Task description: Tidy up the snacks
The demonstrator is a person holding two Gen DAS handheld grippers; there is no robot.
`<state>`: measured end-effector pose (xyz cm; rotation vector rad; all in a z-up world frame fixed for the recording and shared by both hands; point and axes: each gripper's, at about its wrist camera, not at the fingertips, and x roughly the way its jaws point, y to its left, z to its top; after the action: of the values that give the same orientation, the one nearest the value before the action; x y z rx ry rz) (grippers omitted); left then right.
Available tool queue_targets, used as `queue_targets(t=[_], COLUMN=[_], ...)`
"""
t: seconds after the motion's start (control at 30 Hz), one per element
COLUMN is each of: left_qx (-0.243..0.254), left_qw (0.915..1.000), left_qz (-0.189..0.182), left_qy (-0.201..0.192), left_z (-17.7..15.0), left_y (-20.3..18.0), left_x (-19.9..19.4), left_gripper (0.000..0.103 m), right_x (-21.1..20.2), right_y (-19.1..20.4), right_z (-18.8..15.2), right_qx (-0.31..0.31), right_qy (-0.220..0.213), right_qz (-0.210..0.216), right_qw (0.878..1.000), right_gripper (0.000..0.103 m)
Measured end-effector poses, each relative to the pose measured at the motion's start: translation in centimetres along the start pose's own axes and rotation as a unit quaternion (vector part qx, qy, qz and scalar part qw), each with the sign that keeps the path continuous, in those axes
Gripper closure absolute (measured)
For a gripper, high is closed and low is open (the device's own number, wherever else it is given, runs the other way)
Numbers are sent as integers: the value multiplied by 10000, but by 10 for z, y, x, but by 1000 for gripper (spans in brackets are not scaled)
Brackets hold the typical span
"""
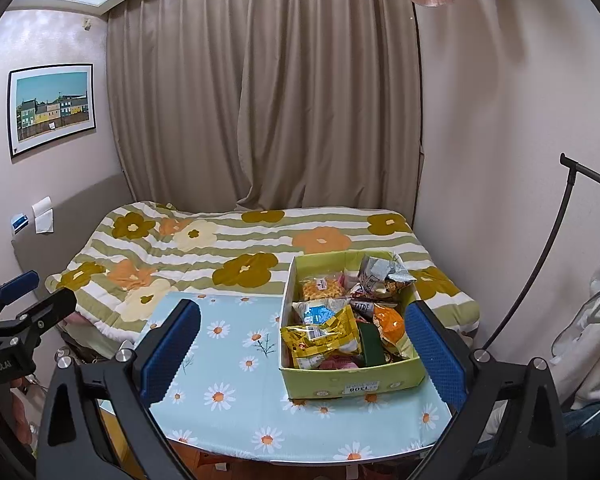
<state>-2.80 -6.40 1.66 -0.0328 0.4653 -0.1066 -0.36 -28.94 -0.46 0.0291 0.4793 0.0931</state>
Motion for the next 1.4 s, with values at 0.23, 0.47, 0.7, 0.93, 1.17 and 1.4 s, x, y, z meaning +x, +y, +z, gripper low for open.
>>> queue_targets(t=[0.23, 0.47, 0.7, 0.93, 1.17, 1.4], left_qx=[101, 107, 52, 124, 81, 70], left_qw=[9999, 9999, 10000, 9999, 10000, 9998], left_qz=[25, 56, -43, 13, 47, 164], left_qy=[16, 16, -2, -53, -24, -34], left_z=[0, -1, -1, -2, -1, -5], left_y=[-1, 0, 1, 0, 2, 4], left_x=[4, 6, 4, 4, 6, 5], left_gripper=[0, 0, 0, 0, 0, 0], right_x=[4, 4, 5, 5, 6, 9], right_y=[0, 0, -1, -1, 1, 6], right_z=[2, 2, 3, 4, 3, 2], right_qx=[-11, -13, 4, 1, -8, -4], right_qy=[21, 19, 27, 18, 17, 34], right_qz=[-6, -8, 1, -21, -23, -27], right_qw=[10000, 10000, 10000, 10000, 10000, 10000], right_gripper=[1, 1, 1, 1, 1, 1])
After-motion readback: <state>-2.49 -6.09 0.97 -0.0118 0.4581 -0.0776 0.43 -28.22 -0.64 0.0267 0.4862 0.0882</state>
